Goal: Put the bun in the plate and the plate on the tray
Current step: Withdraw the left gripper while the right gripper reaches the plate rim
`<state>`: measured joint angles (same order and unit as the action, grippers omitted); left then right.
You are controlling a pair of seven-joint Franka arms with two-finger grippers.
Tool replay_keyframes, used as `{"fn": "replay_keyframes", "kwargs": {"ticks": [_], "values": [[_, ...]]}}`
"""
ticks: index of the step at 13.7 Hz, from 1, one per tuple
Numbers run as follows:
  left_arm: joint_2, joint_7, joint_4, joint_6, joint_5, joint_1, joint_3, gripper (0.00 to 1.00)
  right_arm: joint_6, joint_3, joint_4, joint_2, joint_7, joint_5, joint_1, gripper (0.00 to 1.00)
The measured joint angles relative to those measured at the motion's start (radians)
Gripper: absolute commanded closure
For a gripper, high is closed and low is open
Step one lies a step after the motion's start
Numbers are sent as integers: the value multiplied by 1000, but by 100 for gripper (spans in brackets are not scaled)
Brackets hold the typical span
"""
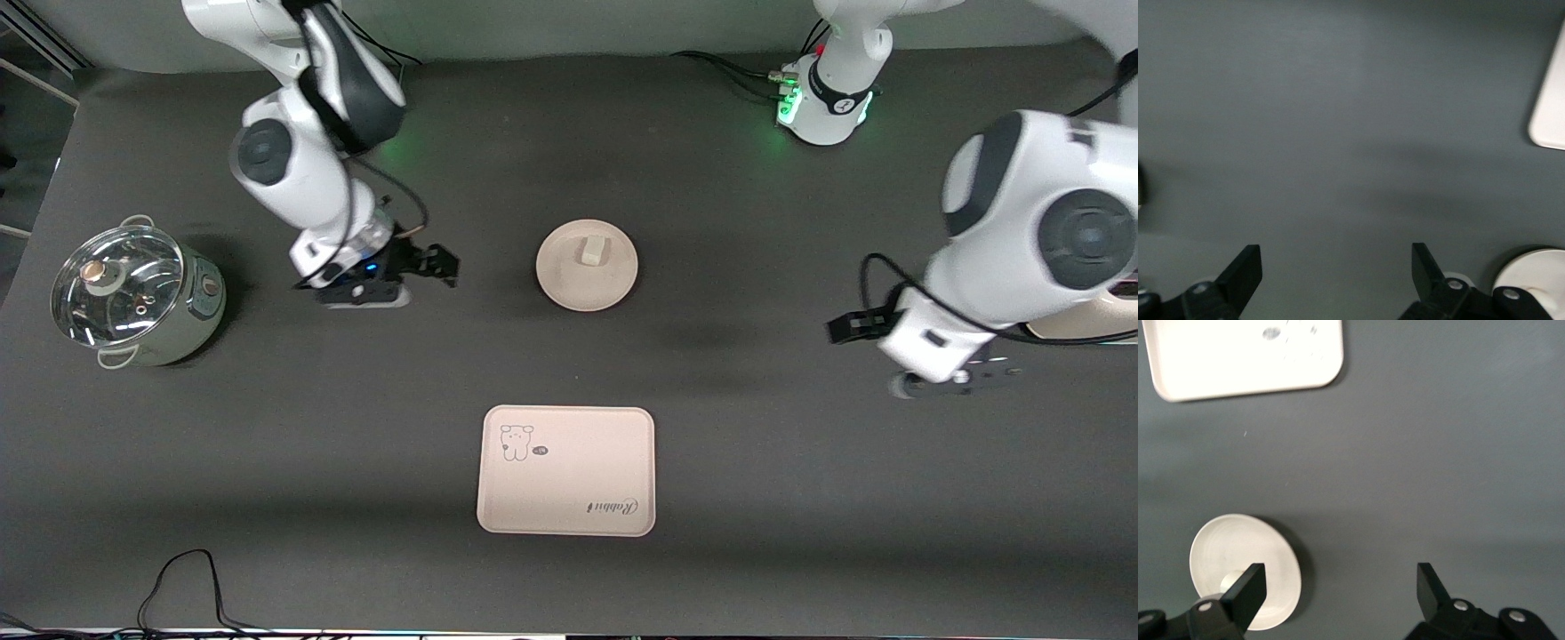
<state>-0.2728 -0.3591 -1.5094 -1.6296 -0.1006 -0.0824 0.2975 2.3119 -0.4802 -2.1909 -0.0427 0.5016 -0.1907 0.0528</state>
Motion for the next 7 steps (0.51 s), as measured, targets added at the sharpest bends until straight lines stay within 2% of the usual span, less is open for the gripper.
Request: {"fn": "replay_keyframes", "kwargs": {"ticks": [4, 5, 7], "values": [[69, 150, -3, 55, 11, 66, -244, 0, 124, -99, -68, -50, 87, 7, 3, 0], [78, 168, -6, 59, 14, 82, -287, 0, 148, -117, -74, -72, 122, 33, 7, 0], [104, 174, -30, 57, 17, 97, -313, 0, 192, -131, -76, -127, 253, 173, 25, 0]]}}
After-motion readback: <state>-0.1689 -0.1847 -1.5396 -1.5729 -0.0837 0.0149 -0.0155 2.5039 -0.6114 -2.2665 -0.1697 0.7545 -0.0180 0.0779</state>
